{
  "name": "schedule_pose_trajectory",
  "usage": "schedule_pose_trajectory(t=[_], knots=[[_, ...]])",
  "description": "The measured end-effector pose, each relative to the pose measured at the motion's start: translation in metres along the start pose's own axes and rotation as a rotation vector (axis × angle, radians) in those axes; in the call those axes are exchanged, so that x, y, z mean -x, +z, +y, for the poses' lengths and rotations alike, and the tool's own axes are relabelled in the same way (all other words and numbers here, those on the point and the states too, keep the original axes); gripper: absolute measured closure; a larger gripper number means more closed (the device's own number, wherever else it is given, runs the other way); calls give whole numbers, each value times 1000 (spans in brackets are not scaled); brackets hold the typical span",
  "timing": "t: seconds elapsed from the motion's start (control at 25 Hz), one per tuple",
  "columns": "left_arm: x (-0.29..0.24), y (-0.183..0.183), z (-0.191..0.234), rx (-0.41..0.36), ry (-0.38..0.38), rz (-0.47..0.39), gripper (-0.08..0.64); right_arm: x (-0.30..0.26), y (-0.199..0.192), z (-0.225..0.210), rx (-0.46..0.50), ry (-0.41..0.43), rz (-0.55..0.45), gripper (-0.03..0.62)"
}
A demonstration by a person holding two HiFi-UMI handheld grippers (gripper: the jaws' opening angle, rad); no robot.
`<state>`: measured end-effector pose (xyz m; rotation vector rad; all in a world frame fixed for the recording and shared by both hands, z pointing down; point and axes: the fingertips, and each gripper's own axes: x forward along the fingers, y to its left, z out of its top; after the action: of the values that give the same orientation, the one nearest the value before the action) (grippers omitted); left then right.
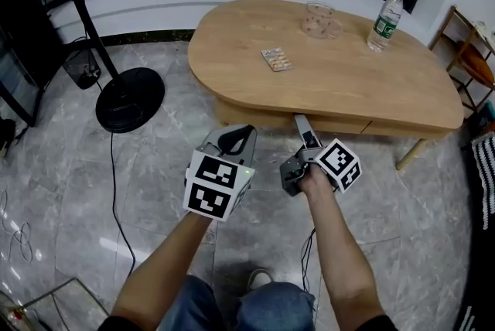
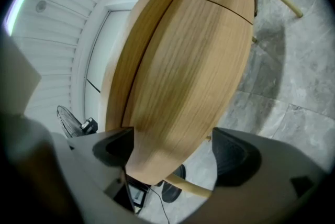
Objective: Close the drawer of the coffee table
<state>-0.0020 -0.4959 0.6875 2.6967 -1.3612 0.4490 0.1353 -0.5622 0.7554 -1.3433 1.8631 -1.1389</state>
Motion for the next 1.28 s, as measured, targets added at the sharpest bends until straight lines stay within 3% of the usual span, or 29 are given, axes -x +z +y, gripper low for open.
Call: schedule_pose_trajectory(t=[0.2, 0.44, 0.8, 1.12, 1.28], knots=[[17, 35, -2, 7, -13, 0, 551, 30, 5, 26, 86, -47, 38, 156], [41, 117, -14, 28, -57, 19, 551, 79, 40, 93, 157, -123, 79, 194], [96, 291, -9, 12, -60, 28, 551, 99, 136, 272, 327, -109, 127, 277], [141, 448, 0, 17, -37, 18, 551, 96, 224, 446, 644, -85, 222, 442], [165, 490, 1, 0, -6, 17, 551, 100, 251, 511, 785, -43, 252, 483]])
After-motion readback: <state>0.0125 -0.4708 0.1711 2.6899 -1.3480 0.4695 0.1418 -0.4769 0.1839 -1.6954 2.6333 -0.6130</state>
